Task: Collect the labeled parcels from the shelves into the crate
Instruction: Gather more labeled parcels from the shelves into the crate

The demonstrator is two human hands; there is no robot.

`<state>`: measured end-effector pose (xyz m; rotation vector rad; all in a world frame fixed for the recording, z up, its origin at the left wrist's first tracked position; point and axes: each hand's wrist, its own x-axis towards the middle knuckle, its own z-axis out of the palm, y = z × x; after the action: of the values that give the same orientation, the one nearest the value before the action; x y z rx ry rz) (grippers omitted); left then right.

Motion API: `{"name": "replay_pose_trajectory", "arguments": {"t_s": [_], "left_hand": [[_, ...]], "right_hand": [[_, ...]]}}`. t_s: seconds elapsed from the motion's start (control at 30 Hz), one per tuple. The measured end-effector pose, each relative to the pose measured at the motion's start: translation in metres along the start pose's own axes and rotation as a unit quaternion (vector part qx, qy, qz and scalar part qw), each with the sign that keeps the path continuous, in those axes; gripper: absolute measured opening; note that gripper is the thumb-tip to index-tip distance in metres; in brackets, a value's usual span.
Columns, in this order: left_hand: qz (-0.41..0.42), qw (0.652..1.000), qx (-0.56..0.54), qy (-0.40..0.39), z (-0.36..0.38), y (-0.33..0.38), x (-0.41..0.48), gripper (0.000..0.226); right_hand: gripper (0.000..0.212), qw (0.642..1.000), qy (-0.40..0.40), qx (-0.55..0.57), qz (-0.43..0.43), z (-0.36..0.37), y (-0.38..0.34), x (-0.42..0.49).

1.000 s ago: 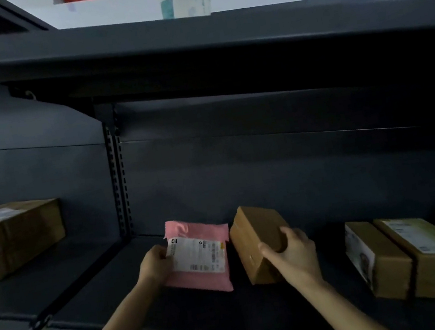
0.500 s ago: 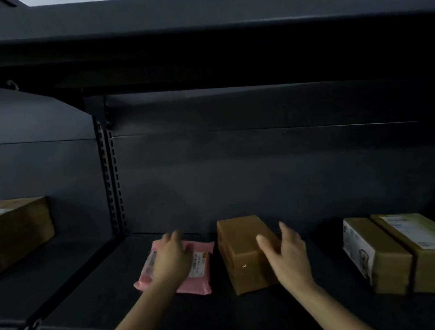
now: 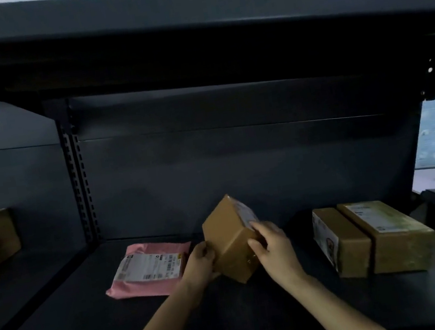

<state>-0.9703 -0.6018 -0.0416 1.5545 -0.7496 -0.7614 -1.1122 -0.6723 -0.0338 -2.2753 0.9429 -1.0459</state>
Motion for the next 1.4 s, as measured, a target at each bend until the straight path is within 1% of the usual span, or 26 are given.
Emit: {"name": "replay_pose_trajectory", "arguments": {"t_s": [0.1,0.17,0.2,0.27,0.33,0.37,0.4,0.47,0.5,0.53,0.57,0.63,0.7,0.77,0.83,0.9,0.97,1.03,1.1,1.17,1.27,1.33,1.4], "left_hand": [[-0.028,0.999,-0.032,-0.033,-0.001,-0.009,0.002,0.036],[-0.058,0.995,-0.074,-0.031,-0.004,-0.006,0.002,0.037],[-0.068,0.994,-0.081,-0.017,-0.006,-0.003,0.002,0.042],[-0.070,0.995,-0.068,0.002,-0.010,0.001,0.007,0.061],[-0.055,0.996,-0.068,-0.008,-0.012,0.005,0.009,0.072],[-0.047,0.996,-0.069,-0.018,-0.012,0.004,0.012,0.069],[-0.038,0.996,-0.070,-0.028,-0.011,0.007,0.010,0.060],[-0.025,0.997,-0.072,-0.032,-0.009,0.008,0.012,0.038],[-0.022,0.997,-0.071,-0.027,-0.008,0.008,0.013,0.034],[-0.023,0.997,-0.070,-0.019,-0.006,0.009,0.013,0.037],[-0.025,0.997,-0.072,-0.017,-0.004,0.010,0.014,0.044],[-0.031,0.997,-0.071,-0.025,0.000,0.012,0.011,0.054],[-0.031,0.996,-0.076,-0.034,0.005,0.012,0.011,0.052],[-0.026,0.995,-0.084,-0.039,0.011,0.014,0.007,0.050],[-0.025,0.994,-0.097,-0.043,0.016,0.014,0.005,0.051],[-0.017,0.994,-0.100,-0.046,0.019,0.014,0.002,0.052],[-0.020,0.993,-0.102,-0.048,0.019,0.011,0.001,0.051],[-0.018,0.994,-0.099,-0.049,0.018,0.011,-0.003,0.043],[-0.012,0.992,-0.108,-0.063,0.017,0.012,-0.007,0.027],[-0.005,0.992,-0.110,-0.065,0.017,0.014,-0.012,0.018],[0.010,0.993,-0.099,-0.065,0.014,0.014,-0.014,0.027],[0.020,0.993,-0.102,-0.057,0.010,0.015,-0.017,0.020],[0.031,0.994,-0.094,-0.038,0.001,0.016,-0.019,0.016]], "right_hand": [[0.034,0.994,0.019,-0.062,-0.092,0.004,-0.008,-0.003],[0.034,0.990,0.014,-0.076,-0.120,0.009,-0.009,-0.006],[0.035,0.989,0.009,-0.075,-0.127,0.011,-0.009,-0.007],[0.036,0.988,0.003,-0.073,-0.139,0.011,-0.008,-0.007],[0.036,0.988,0.001,-0.066,-0.138,0.007,-0.006,-0.006],[0.036,0.989,0.006,-0.063,-0.130,0.002,-0.003,-0.006],[0.036,0.990,0.019,-0.066,-0.119,-0.005,0.001,-0.005],[0.034,0.988,0.077,-0.099,-0.090,-0.024,0.015,-0.002],[0.034,0.982,0.112,-0.137,-0.070,-0.036,0.025,0.001],[0.033,0.972,0.137,-0.187,-0.044,-0.048,0.036,0.004],[0.035,0.960,0.145,-0.238,-0.014,-0.061,0.047,0.006],[0.040,0.938,0.118,-0.319,0.065,-0.080,0.066,0.007],[0.048,0.914,0.079,-0.374,0.136,-0.091,0.080,0.003],[0.050,0.897,0.048,-0.411,0.156,-0.092,0.088,-0.001],[0.048,0.895,0.032,-0.418,0.153,-0.088,0.087,-0.004],[0.046,0.905,0.018,-0.392,0.164,-0.085,0.081,-0.005],[0.044,0.924,0.011,-0.334,0.184,-0.082,0.075,-0.004],[0.044,0.956,0.029,-0.209,0.204,-0.077,0.072,-0.001],[0.045,0.975,0.065,-0.046,0.209,-0.070,0.066,-0.001],[0.046,0.970,0.098,0.092,0.204,-0.061,0.055,-0.005],[0.046,0.933,0.106,0.273,0.210,-0.043,0.039,-0.014],[0.045,0.912,0.087,0.342,0.208,-0.033,0.034,-0.016],[0.046,0.902,0.052,0.378,0.201,-0.025,0.031,-0.018]]}}
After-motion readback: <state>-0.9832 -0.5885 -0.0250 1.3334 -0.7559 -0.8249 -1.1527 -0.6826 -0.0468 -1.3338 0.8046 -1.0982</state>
